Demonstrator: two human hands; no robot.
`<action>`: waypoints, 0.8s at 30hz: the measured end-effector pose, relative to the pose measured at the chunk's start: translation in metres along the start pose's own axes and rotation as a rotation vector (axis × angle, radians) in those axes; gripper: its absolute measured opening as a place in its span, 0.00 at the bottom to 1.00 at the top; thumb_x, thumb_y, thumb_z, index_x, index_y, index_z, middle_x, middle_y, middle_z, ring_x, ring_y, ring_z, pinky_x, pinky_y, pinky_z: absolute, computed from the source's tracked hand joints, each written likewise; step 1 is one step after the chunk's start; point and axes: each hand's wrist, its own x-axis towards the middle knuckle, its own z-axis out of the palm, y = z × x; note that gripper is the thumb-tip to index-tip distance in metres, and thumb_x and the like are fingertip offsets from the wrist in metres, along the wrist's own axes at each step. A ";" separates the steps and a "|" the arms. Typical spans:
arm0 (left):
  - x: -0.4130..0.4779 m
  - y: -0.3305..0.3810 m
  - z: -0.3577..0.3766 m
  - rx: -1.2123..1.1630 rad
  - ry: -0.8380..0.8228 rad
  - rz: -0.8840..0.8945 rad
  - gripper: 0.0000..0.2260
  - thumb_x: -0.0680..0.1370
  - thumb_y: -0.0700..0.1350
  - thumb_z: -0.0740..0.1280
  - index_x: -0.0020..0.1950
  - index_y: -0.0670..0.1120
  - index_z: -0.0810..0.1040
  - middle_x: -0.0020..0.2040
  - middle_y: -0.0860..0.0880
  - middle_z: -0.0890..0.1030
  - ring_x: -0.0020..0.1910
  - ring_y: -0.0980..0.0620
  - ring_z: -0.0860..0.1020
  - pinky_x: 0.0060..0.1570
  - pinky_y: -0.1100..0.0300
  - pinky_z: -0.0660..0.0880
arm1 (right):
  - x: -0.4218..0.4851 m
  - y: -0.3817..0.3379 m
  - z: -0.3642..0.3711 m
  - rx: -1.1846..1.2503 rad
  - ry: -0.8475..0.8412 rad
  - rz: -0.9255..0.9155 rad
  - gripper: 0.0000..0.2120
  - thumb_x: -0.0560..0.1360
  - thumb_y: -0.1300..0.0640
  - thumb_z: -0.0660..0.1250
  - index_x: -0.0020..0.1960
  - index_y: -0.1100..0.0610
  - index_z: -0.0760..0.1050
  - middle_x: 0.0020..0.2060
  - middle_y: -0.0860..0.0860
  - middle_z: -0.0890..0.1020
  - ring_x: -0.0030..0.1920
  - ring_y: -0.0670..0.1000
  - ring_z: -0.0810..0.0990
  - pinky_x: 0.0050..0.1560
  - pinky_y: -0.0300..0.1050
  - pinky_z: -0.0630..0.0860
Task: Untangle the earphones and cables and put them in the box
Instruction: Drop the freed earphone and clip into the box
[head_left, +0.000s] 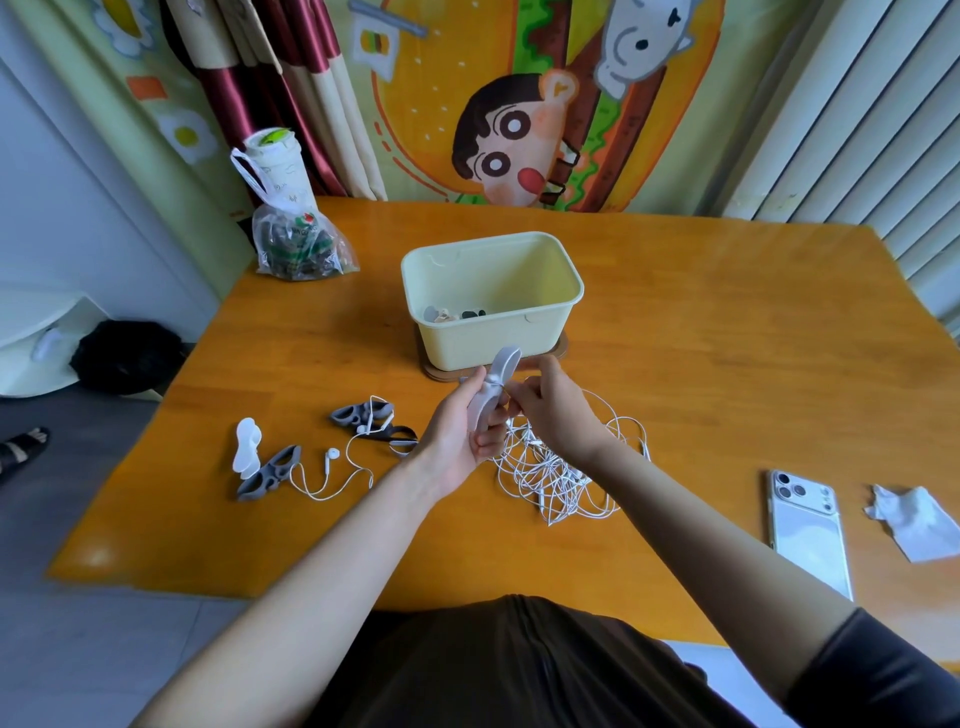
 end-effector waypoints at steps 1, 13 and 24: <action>0.000 0.000 -0.001 -0.011 -0.013 -0.014 0.18 0.81 0.56 0.55 0.42 0.44 0.73 0.33 0.48 0.68 0.24 0.55 0.61 0.22 0.64 0.58 | 0.001 0.000 -0.002 -0.014 -0.033 -0.029 0.03 0.79 0.63 0.59 0.52 0.58 0.69 0.30 0.47 0.75 0.29 0.41 0.73 0.31 0.33 0.65; -0.002 0.000 -0.002 0.022 0.056 -0.079 0.18 0.81 0.56 0.56 0.51 0.45 0.77 0.42 0.45 0.76 0.37 0.50 0.73 0.40 0.56 0.72 | -0.002 0.005 -0.008 -0.098 -0.059 -0.040 0.16 0.81 0.61 0.57 0.35 0.54 0.73 0.21 0.39 0.74 0.24 0.41 0.69 0.28 0.33 0.63; 0.004 0.001 0.002 0.717 0.175 0.425 0.06 0.80 0.45 0.64 0.55 0.48 0.78 0.36 0.56 0.80 0.36 0.59 0.77 0.39 0.64 0.71 | -0.002 0.010 -0.008 -0.125 0.007 0.006 0.11 0.80 0.62 0.58 0.46 0.63 0.78 0.34 0.47 0.78 0.31 0.41 0.71 0.32 0.30 0.67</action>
